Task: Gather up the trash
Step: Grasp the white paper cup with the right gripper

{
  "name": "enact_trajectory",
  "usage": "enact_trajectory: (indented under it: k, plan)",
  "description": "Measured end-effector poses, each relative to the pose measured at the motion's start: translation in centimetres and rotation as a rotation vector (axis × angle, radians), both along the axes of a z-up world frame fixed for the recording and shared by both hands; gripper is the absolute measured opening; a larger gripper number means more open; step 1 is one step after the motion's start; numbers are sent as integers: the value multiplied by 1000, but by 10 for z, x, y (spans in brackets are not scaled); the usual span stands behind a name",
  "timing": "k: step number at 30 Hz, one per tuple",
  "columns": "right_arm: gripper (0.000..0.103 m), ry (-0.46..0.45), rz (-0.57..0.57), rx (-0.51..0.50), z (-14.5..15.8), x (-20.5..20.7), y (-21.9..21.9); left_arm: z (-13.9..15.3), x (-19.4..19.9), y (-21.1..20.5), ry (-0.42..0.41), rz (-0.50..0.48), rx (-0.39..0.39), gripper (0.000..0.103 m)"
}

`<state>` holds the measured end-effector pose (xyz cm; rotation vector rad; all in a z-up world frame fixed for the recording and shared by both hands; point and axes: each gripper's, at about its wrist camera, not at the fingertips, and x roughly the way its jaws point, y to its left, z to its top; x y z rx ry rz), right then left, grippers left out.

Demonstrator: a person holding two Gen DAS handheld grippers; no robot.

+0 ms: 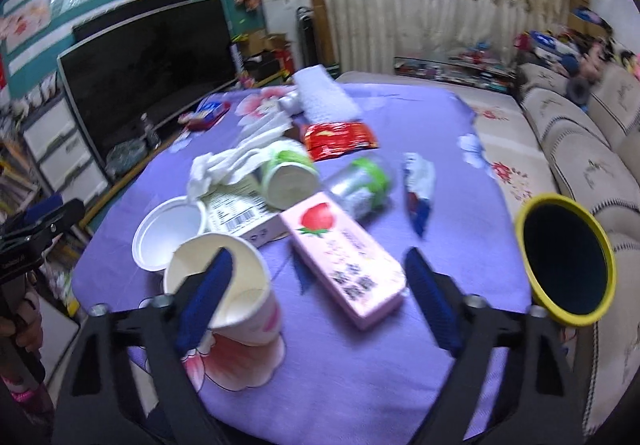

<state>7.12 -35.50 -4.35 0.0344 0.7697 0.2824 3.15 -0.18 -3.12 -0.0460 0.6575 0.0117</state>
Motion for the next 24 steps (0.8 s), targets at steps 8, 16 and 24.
enact_trajectory:
  k: [8,16,24]
  plan:
    - [30,98,89,-25,-17,19,26,-8,6,2,18,-5,-9,99]
    - [11,143,129,52,-23,16,20,-12,10,1,28,-11,-18,99]
    - [11,18,24,148,18,6,-31,-12,9,-10,17,-61,-21,99]
